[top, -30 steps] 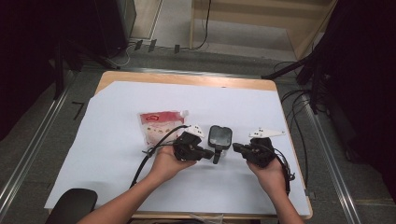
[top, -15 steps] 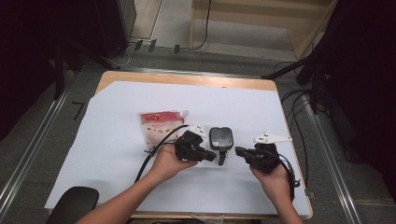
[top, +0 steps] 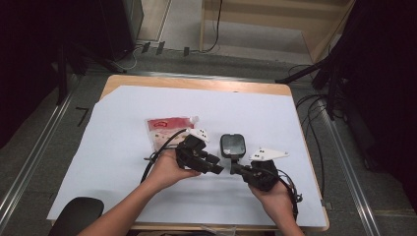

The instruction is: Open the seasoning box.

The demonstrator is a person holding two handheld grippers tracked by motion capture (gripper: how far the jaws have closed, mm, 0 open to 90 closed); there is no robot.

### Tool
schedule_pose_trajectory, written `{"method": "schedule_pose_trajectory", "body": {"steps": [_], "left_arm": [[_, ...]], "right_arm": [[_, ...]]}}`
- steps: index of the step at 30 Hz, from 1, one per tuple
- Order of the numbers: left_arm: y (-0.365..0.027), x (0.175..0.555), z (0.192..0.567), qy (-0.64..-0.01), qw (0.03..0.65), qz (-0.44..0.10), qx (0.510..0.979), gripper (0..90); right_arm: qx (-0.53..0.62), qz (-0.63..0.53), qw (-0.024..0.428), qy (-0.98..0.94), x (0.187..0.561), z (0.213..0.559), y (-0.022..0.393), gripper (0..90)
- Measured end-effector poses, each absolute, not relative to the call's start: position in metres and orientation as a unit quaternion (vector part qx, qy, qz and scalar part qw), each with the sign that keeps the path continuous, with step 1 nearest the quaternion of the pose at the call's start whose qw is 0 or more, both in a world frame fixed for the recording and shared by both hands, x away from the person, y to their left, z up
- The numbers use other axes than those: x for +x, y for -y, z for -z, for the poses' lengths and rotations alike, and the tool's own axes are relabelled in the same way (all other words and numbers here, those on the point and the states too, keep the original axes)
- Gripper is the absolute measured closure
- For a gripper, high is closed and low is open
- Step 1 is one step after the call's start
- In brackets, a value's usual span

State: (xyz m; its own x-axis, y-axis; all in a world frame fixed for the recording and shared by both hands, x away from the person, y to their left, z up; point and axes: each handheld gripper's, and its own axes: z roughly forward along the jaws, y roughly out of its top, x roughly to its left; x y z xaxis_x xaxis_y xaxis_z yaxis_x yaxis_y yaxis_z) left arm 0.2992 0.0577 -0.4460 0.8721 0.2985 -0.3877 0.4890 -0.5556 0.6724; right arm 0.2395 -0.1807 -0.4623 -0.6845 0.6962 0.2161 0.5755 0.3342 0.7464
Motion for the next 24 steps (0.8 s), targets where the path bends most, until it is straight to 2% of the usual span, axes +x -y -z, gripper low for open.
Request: {"method": "schedule_pose_trajectory", "body": {"steps": [2,14,24], "left_arm": [[-0.06,0.299,0.445,-0.225,0.411,0.115,0.876,51.3],[-0.07,0.3,0.44,-0.229,0.414,0.1,0.875,45.5],[-0.067,0.298,0.442,-0.225,0.413,0.093,0.878,44.1]], "right_arm": [[0.385,-0.423,0.071,-0.817,0.24,0.465,0.175,90.0],[0.382,-0.408,0.065,-0.826,0.246,0.478,0.156,90.0],[0.38,-0.397,0.064,-0.833,0.247,0.479,0.158,90.0]]}}
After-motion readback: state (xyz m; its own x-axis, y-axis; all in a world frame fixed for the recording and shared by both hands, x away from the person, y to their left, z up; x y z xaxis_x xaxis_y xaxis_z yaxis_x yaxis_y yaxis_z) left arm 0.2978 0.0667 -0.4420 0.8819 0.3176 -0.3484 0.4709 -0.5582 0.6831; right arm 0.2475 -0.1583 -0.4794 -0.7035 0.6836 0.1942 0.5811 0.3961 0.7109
